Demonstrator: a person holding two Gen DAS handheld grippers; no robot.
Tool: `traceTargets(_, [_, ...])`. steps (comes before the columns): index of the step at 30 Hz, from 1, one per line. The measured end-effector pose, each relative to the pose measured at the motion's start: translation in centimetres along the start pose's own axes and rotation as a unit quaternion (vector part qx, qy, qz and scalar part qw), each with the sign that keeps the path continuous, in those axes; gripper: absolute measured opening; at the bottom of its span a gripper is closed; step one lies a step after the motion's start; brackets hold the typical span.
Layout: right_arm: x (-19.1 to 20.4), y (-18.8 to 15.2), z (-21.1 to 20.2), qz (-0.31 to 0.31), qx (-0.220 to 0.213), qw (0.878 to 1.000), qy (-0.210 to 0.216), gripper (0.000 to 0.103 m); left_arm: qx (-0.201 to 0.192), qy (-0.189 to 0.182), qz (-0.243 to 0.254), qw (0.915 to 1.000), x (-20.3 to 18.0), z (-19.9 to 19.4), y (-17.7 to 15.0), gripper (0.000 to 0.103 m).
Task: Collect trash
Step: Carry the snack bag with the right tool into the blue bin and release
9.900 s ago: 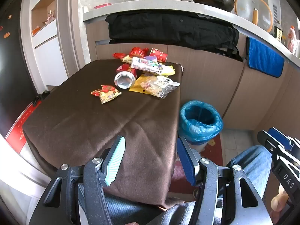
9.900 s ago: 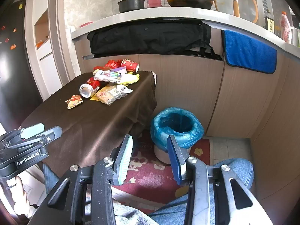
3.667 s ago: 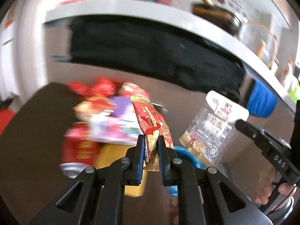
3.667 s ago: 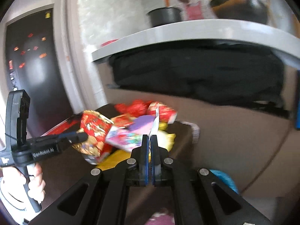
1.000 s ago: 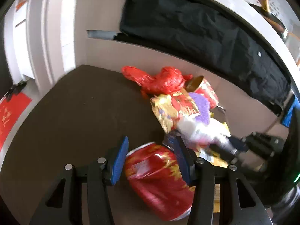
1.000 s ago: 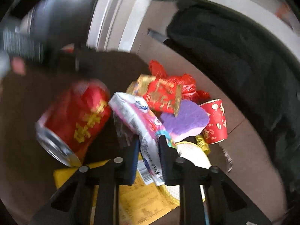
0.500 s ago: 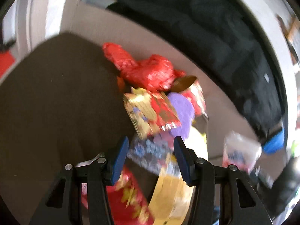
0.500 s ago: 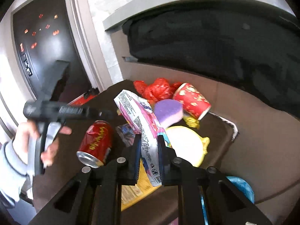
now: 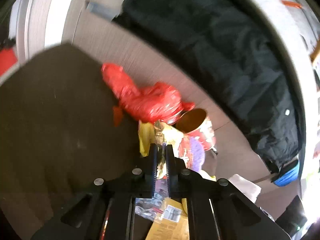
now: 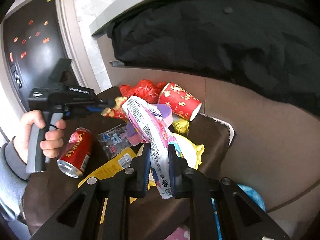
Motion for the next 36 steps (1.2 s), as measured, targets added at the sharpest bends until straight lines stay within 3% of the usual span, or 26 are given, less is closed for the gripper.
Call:
traceTargets(7, [0.1,1.1,-2.0,0.028,-0.025,0.999,-0.005,0.014,-0.058,0.021,0.092,0.9938,-3.4,-5.5,1.8,0.003])
traceTargets(12, [1.1,2.1,-3.7,0.028,-0.040,0.999,0.003,0.014,-0.071,0.024,0.144,0.9867,-5.3,-8.8,0.4,0.003])
traceTargets(16, [1.3,2.3,-5.8,0.018,-0.054,0.998,-0.002,0.014,-0.063,-0.005,0.192,0.9793,-9.0,-10.7,-2.9,0.003])
traceTargets(20, [-0.2,2.1,-9.0,0.020,-0.066,0.997,-0.029,0.014,-0.039,-0.056,0.217,0.9738,-13.9,-11.0,-6.9,0.003])
traceTargets(28, [-8.0,-0.3,-16.3,0.065,-0.073,0.988,-0.123,0.014,0.017,-0.109,0.252,0.9615,-21.7,-7.3,-15.3,0.003])
traceTargets(36, [-15.2,-7.0,-16.5,0.140,-0.019,0.976,-0.164,0.014,0.107,-0.084,0.250,0.9585,-23.2,1.2,-23.0,0.003])
Point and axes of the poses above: each gripper's, at about its wrist camera, not at the fingertips, and z roughly the way its jaws point, x to its left, y to its top, the point moved 3 cm from there along z, roughly the way its jaws point, and after that the axes turned 14 degrees about -x, right-handed, at the moved point
